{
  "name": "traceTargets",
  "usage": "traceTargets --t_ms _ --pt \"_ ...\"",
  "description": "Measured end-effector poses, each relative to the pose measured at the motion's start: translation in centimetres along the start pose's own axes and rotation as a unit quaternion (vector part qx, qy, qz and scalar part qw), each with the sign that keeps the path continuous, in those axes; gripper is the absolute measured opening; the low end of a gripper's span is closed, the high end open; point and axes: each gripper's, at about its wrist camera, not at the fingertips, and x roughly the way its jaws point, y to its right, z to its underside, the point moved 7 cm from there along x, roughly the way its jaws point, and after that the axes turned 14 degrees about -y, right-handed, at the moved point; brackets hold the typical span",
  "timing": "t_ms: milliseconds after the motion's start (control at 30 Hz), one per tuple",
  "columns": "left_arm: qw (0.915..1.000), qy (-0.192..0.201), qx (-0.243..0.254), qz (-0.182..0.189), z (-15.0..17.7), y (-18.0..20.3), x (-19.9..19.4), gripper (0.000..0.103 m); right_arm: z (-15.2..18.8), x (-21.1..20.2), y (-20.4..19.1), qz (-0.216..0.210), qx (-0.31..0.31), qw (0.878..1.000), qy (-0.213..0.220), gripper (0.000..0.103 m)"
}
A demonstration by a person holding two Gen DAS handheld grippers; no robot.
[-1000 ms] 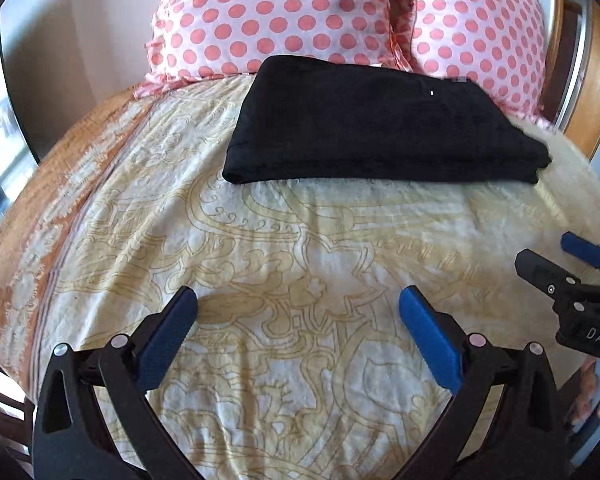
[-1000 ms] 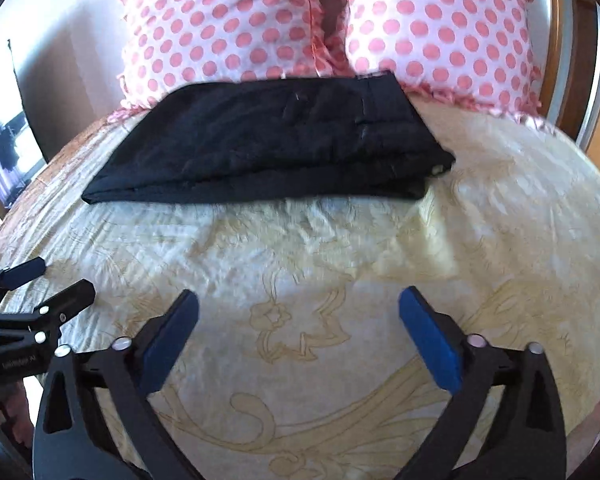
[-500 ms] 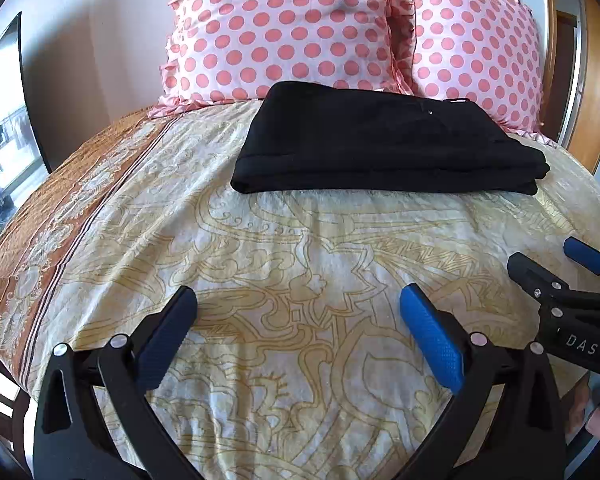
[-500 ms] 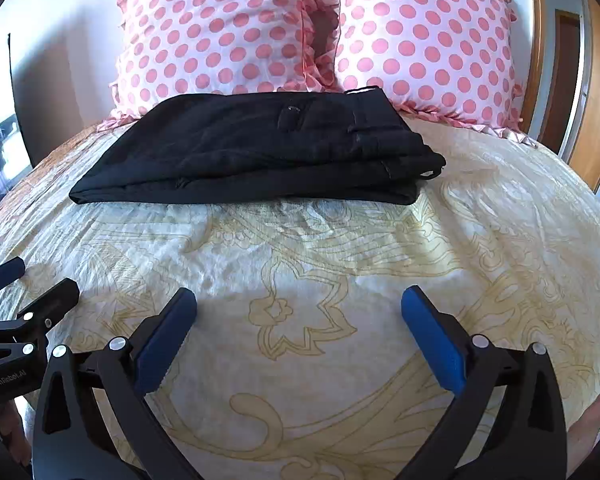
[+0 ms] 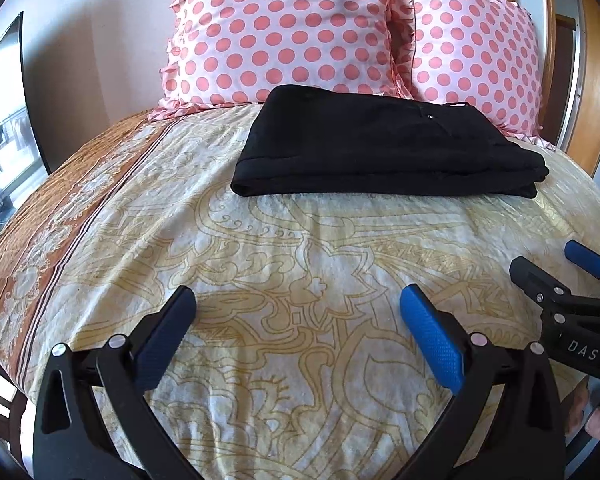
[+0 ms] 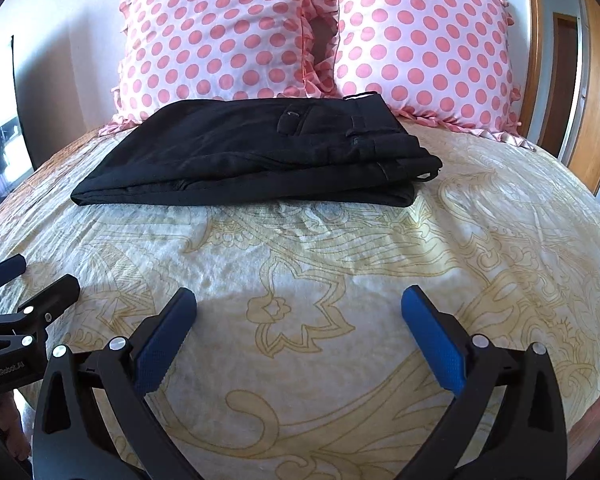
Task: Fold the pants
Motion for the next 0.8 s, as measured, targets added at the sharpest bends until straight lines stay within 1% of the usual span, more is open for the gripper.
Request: traceTargets --t_ms 333,800 --pt "0.9999 0.001 -0.012 -0.01 0.21 0.08 -0.08 0.101 0.09 -0.07 0.01 0.003 0.003 1.0 0.006 0.102" --pt "0.9999 0.0 -0.011 -0.008 0.13 0.07 -0.07 0.101 0.11 -0.1 0.03 0.003 0.003 1.0 0.006 0.102"
